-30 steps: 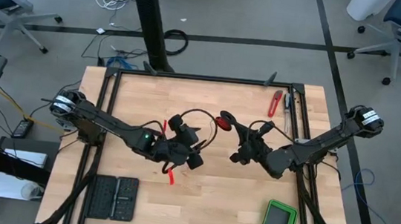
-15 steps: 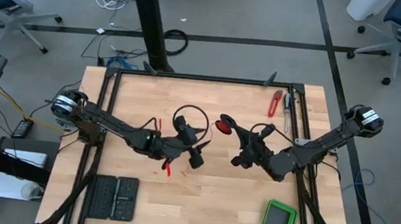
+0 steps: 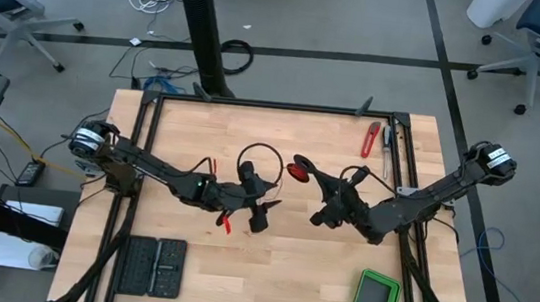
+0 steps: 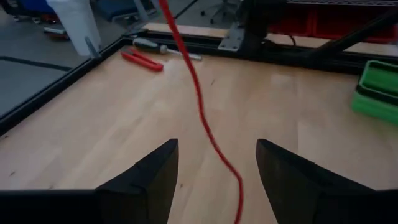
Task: Coil cords
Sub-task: Uncoil the red wire from the black spool
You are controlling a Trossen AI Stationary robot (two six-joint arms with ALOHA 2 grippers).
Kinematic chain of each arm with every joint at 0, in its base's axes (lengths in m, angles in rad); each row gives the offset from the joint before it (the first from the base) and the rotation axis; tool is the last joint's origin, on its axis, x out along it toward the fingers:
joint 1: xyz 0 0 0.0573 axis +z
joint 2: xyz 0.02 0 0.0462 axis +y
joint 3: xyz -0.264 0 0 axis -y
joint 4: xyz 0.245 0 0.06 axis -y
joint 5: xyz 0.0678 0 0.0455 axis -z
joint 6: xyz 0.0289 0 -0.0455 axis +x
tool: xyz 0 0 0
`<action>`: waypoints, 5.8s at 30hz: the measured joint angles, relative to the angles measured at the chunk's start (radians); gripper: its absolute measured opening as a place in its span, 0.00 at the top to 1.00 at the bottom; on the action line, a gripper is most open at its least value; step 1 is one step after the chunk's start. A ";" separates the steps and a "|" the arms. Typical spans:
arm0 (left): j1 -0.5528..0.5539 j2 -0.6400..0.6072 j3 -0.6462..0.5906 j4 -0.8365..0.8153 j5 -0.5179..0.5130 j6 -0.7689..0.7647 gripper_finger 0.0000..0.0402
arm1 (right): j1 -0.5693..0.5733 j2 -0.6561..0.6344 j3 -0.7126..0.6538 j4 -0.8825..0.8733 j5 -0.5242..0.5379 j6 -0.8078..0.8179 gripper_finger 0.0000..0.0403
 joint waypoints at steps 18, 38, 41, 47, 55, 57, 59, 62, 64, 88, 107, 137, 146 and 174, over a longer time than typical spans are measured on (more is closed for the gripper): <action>-0.001 0.000 0.000 -0.168 -0.075 0.001 0.64 | 0.000 0.000 0.000 -0.001 0.001 -0.013 1.00; -0.092 -0.025 0.017 -0.247 -0.024 -0.107 1.00 | -0.019 0.006 -0.001 -0.156 0.022 0.000 1.00; -0.133 -0.041 0.055 -0.288 -0.023 -0.081 1.00 | -0.019 0.006 -0.001 -0.233 0.026 0.022 1.00; -0.211 -0.048 0.155 -0.355 -0.010 -0.023 1.00 | -0.052 0.007 -0.001 -0.375 0.039 0.109 1.00; -0.265 -0.049 0.192 -0.362 0.095 0.050 1.00 | -0.152 0.007 -0.001 -0.308 0.044 0.147 1.00; -0.268 -0.048 0.192 -0.382 0.088 0.043 1.00 | -0.181 0.007 -0.001 -0.250 0.020 0.135 1.00; -0.268 -0.047 0.191 -0.417 0.066 0.022 1.00 | -0.198 0.007 -0.001 -0.161 -0.012 0.112 1.00; -0.264 -0.047 0.172 -0.429 0.028 -0.001 1.00 | -0.207 0.006 -0.001 -0.015 -0.070 0.081 1.00; -0.260 -0.047 0.158 -0.443 0.012 -0.012 1.00 | -0.208 0.006 -0.001 0.078 -0.116 0.051 1.00; -0.249 -0.139 0.171 -1.102 -0.263 -0.400 1.00 | 0.120 -0.001 -0.001 -0.410 0.005 0.383 1.00; -0.298 -0.238 0.479 -1.216 -0.281 -0.196 1.00 | -0.090 -0.001 -0.001 -1.282 -0.127 1.191 1.00; -0.264 -0.223 0.098 -0.561 -0.195 0.029 1.00 | -0.349 -0.196 0.000 -1.016 0.286 1.204 1.00; -0.191 -0.222 -0.019 -0.466 -0.202 0.034 1.00 | -0.290 -0.256 0.000 -0.343 -0.062 0.498 1.00; -0.151 -0.224 -0.014 -0.722 -0.558 -0.091 0.76 | 0.036 -0.242 0.000 -0.346 -0.399 0.313 1.00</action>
